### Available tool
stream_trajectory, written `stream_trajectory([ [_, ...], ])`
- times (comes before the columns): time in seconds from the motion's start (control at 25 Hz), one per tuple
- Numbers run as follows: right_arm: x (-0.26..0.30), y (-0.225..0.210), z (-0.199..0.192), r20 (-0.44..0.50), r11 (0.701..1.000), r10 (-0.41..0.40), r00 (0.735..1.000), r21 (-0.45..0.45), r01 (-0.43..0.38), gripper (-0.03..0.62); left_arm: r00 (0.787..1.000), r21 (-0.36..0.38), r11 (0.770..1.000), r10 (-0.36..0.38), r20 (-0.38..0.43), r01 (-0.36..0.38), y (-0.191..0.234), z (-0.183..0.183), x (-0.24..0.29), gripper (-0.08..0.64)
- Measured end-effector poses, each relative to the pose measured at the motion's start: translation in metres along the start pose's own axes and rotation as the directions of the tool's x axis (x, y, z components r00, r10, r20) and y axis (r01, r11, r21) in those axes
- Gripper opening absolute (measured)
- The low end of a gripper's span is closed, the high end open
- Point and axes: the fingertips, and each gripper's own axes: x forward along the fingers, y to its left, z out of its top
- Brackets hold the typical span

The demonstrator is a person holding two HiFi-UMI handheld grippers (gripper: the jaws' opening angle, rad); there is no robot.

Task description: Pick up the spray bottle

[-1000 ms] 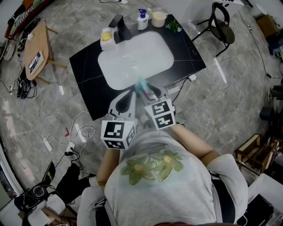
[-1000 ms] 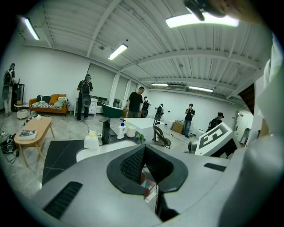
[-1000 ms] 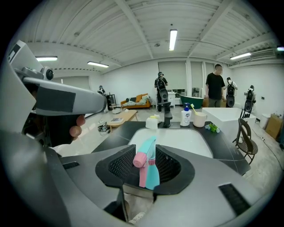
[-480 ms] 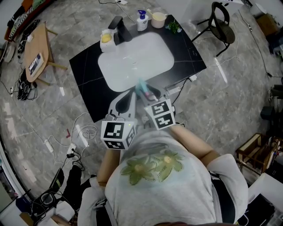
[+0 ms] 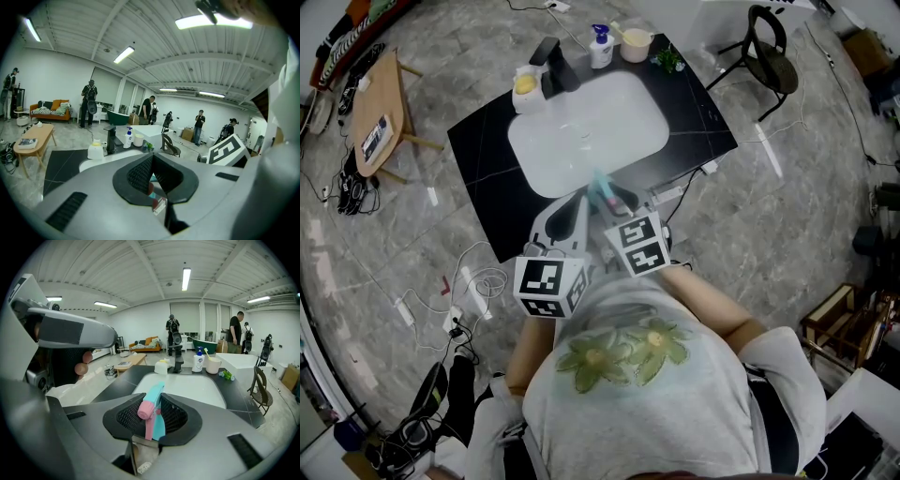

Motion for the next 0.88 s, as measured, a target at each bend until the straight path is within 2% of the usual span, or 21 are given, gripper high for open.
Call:
stream_trajectory([
  [0.24, -0.001, -0.005, 0.000, 0.009, 1.000, -0.016, 1.000, -0.008, 0.016, 0.081, 1.000, 0.002, 1.000, -0.001, -0.005, 0.001, -0.001, -0.002, 0.002, 0.008],
  [0.56, -0.002, -0.007, -0.001, 0.009, 0.999, -0.020, 1.000, -0.046, 0.021, 0.074, 1.000, 0.009, 1.000, -0.003, -0.002, 0.003, -0.003, 0.001, 0.002, 0.008],
  [0.88, -0.003, -0.012, 0.000, 0.009, 0.999, -0.017, 1.000, -0.036, 0.017, 0.072, 1.000, 0.007, 1.000, -0.001, -0.006, 0.001, -0.003, -0.001, 0.002, 0.008],
])
